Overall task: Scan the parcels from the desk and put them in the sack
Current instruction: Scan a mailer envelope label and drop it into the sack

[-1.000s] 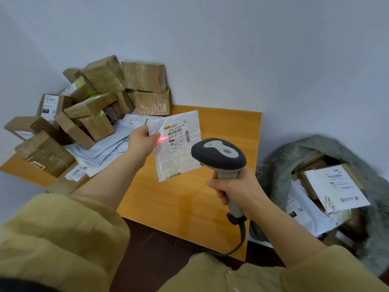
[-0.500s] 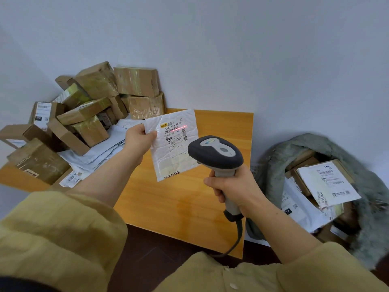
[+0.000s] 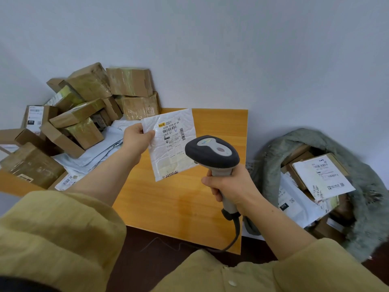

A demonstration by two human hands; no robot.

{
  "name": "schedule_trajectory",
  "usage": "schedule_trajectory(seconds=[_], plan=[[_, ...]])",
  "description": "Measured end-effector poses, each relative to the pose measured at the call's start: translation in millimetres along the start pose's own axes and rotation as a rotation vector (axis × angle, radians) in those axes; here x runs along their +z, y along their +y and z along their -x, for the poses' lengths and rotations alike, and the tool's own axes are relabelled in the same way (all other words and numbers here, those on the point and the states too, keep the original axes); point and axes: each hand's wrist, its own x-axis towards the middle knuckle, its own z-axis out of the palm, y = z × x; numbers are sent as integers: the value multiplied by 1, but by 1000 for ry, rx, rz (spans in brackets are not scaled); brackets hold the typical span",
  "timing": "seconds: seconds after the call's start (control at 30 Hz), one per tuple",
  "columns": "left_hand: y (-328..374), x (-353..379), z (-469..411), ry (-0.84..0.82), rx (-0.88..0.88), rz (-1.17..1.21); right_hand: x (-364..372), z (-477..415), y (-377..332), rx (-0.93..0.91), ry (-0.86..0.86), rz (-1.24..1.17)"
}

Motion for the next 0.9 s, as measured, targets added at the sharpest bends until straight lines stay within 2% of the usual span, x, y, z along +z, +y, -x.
schedule_trajectory(seconds=[0.17, 0.33, 0.63, 0.9], plan=[[5, 10, 1, -31, -35, 46, -6, -2, 2, 18, 21, -57], [6, 61, 15, -195, -264, 142, -29, 2, 12, 73, 111, -172], [-4, 258, 74, -584, -542, 177, -127, 40, 61, 200, 418, -430], [-2, 428, 100, -649, -734, 300, -197, 78, 117, 291, 647, -659]])
